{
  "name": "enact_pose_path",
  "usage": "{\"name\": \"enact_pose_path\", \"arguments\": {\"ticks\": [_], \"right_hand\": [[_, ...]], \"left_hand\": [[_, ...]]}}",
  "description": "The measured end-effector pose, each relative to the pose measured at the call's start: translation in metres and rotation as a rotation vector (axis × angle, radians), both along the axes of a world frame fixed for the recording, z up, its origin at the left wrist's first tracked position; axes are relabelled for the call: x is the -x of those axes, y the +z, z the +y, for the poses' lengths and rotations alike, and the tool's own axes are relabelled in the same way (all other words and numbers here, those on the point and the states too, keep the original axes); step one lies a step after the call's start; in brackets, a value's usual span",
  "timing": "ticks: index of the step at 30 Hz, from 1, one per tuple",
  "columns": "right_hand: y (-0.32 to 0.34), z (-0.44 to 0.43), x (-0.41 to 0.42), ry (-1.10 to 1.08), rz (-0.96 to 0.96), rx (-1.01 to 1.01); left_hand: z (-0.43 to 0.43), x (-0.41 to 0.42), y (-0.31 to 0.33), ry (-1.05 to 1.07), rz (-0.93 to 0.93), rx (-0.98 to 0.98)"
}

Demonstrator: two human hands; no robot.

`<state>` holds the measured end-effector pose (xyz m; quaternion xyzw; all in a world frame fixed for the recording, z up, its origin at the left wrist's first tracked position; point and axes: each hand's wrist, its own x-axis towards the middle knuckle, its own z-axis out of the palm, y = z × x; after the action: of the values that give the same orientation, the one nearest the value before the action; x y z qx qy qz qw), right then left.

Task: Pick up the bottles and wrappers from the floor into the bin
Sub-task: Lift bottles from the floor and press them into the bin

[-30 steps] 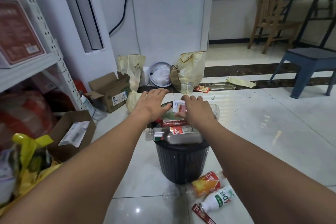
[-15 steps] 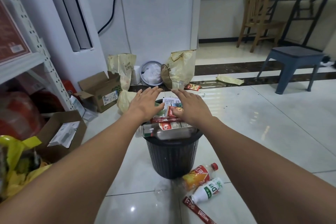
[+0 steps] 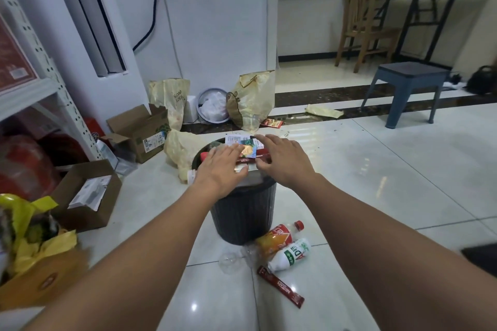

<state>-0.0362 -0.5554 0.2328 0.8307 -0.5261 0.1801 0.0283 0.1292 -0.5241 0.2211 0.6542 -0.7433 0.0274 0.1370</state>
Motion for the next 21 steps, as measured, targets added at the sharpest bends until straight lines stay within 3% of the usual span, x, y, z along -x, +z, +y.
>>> {"name": "enact_pose_path", "arguments": {"ticks": [6,21], "right_hand": [[-0.027,0.027,0.027,-0.041,-0.012,-0.024],[-0.13,0.071,0.073,-0.091,0.026,-0.175]], "left_hand": [[0.018,0.034,-0.022,-0.035,0.03,0.052],[0.056,0.063,-0.124,-0.052,-0.018,-0.183]]}}
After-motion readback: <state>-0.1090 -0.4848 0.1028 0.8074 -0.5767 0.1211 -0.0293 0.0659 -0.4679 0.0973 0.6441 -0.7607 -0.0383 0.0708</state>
